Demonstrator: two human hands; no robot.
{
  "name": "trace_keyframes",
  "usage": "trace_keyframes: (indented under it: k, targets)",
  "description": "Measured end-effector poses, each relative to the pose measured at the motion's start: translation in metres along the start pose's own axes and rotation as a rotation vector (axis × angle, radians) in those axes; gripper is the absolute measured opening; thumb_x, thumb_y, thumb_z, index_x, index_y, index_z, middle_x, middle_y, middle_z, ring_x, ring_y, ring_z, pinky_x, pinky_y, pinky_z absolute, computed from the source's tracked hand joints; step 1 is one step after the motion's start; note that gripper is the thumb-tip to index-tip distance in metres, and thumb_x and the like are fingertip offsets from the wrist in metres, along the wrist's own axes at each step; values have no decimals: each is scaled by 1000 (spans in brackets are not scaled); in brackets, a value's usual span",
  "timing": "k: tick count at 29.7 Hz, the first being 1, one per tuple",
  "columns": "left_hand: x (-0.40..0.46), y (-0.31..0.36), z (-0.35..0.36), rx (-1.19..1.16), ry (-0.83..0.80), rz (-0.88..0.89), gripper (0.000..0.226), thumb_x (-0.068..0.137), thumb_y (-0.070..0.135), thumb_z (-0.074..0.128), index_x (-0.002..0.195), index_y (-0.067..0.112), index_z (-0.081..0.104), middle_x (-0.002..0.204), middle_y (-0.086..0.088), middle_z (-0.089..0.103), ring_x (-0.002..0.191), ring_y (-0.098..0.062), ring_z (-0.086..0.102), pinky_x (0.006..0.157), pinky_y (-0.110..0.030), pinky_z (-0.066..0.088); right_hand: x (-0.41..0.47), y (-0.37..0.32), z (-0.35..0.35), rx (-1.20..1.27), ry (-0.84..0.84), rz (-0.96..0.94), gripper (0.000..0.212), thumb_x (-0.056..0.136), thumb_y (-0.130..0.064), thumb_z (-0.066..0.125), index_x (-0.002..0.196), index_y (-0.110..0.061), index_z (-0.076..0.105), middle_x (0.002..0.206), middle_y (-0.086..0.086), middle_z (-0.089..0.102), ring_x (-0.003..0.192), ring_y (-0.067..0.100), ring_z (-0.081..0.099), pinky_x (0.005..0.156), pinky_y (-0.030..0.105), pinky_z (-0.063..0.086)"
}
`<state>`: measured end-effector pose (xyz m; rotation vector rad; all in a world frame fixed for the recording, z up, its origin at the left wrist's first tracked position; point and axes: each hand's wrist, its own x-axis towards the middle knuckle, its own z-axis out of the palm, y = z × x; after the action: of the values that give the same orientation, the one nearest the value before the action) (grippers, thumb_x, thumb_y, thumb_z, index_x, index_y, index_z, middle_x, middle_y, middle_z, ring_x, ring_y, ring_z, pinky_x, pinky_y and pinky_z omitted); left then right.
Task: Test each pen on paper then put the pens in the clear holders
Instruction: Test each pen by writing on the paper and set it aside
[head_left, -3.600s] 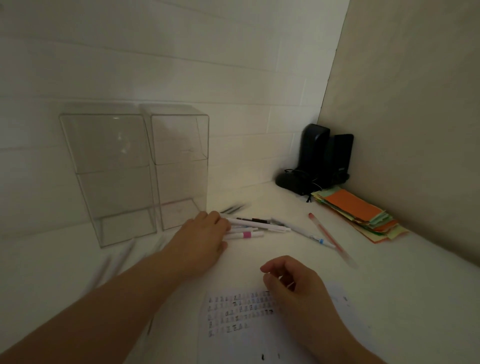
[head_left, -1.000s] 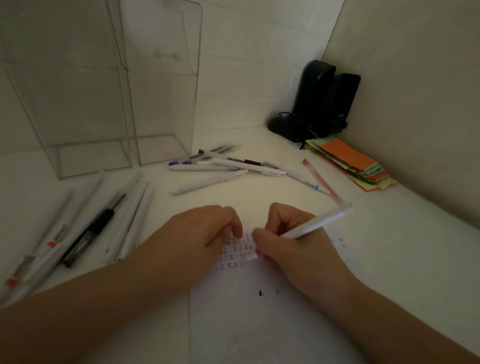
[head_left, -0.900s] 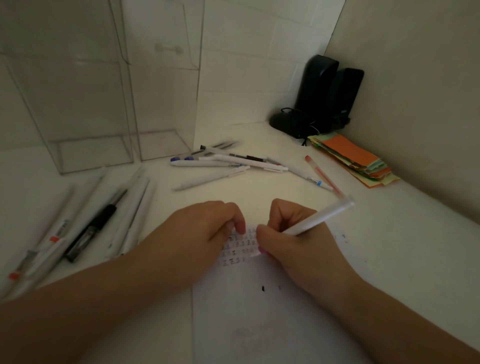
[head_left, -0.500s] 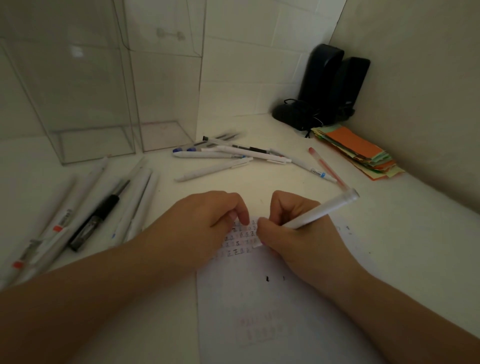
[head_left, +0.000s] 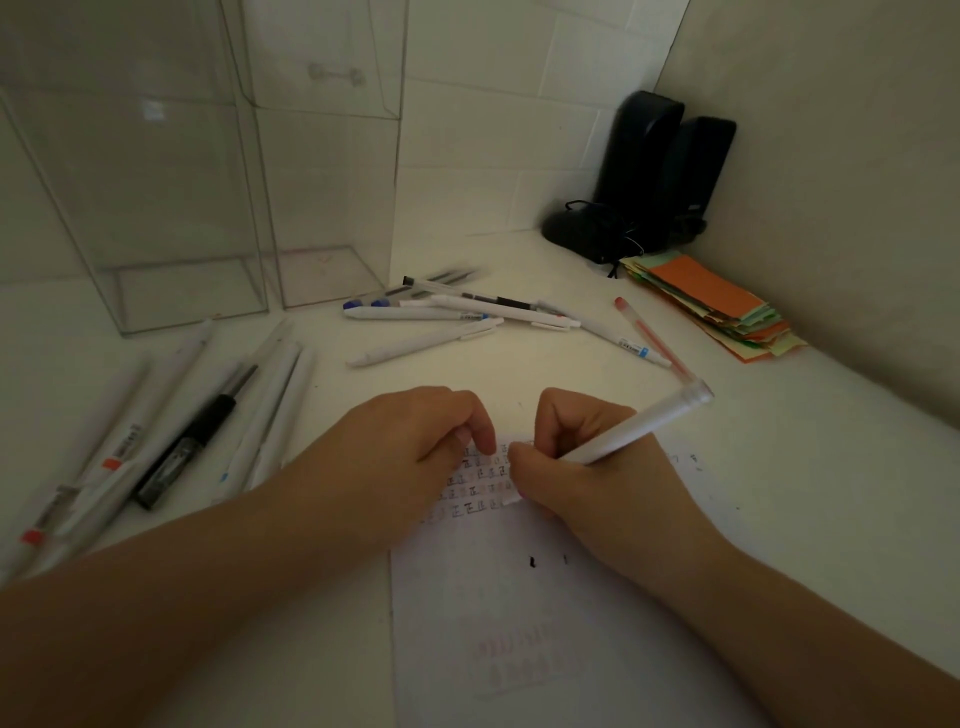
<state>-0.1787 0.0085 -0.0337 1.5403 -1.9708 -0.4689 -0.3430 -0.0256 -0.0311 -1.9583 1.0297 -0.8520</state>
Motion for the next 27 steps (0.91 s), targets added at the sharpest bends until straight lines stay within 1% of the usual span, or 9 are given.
trace_keyframes:
  k: [4, 8, 11, 14, 18, 21, 24, 25, 27]
  targets:
    - [-1, 1, 0, -17, 5, -7, 24, 95, 16, 36, 89, 35, 51, 82, 15, 51, 82, 0, 47, 69, -6, 33, 0, 0, -1, -32, 0, -18, 33, 74, -4, 61, 53, -10, 37, 46, 2, 36, 43, 9, 33, 41, 20, 31]
    - [-3, 1, 0, -113, 32, -35, 26, 94, 14, 34, 93, 36, 47, 81, 13, 53, 73, 8, 47, 61, -8, 37, 1, -1, -3, 2, 11, 33, 34, 75, -4, 61, 52, -14, 38, 46, 0, 37, 47, 13, 37, 46, 35, 44]
    - [-4, 3, 0, -157, 40, -44, 28, 95, 11, 31, 99, 37, 40, 88, 15, 57, 70, 14, 48, 59, -7, 40, 4, -3, -10, 292, 80, 137, 30, 77, -4, 62, 55, -15, 46, 45, -4, 48, 42, 8, 37, 42, 20, 33]
    - [-3, 4, 0, -161, 78, -24, 25, 95, 11, 35, 103, 34, 36, 96, 23, 58, 84, 17, 47, 64, -2, 38, 5, -2, -16, 592, 114, 224, 23, 75, -9, 66, 61, -13, 48, 46, -2, 53, 40, 5, 38, 38, 13, 31]
    - [-3, 7, -1, -188, 86, -25, 11, 93, 21, 43, 90, 32, 41, 95, 25, 62, 75, 23, 49, 64, 1, 36, 4, -6, -16, 649, 74, 223, 20, 61, -23, 70, 56, -14, 52, 47, 0, 53, 39, 6, 34, 36, 13, 30]
    - [-5, 7, -2, -186, 95, -2, 3, 87, 29, 51, 85, 29, 53, 84, 18, 65, 72, 16, 50, 66, -2, 36, 3, -6, -18, 683, 56, 228, 23, 63, -28, 67, 54, -14, 51, 43, -2, 48, 39, 7, 31, 36, 14, 28]
    - [-6, 6, -3, -149, 88, 6, 4, 84, 32, 55, 80, 33, 56, 73, 17, 60, 75, 9, 49, 67, -3, 36, 5, -5, -19, 723, 71, 237, 26, 68, -31, 63, 51, -16, 49, 44, -1, 48, 38, 7, 33, 36, 15, 29]
    - [-5, 5, -3, -136, 87, 8, 6, 84, 32, 56, 79, 35, 55, 75, 19, 59, 74, 9, 49, 66, -3, 35, 5, -5, -19, 728, 72, 234, 27, 68, -31, 63, 50, -16, 48, 44, 0, 49, 37, 7, 33, 35, 15, 29]
    - [-5, 6, -3, -118, 80, 8, 8, 84, 34, 55, 77, 38, 54, 81, 34, 53, 72, 10, 48, 66, -3, 34, 5, -5, -18, 722, 66, 226, 27, 67, -30, 64, 51, -15, 47, 44, 0, 49, 37, 7, 33, 35, 15, 29]
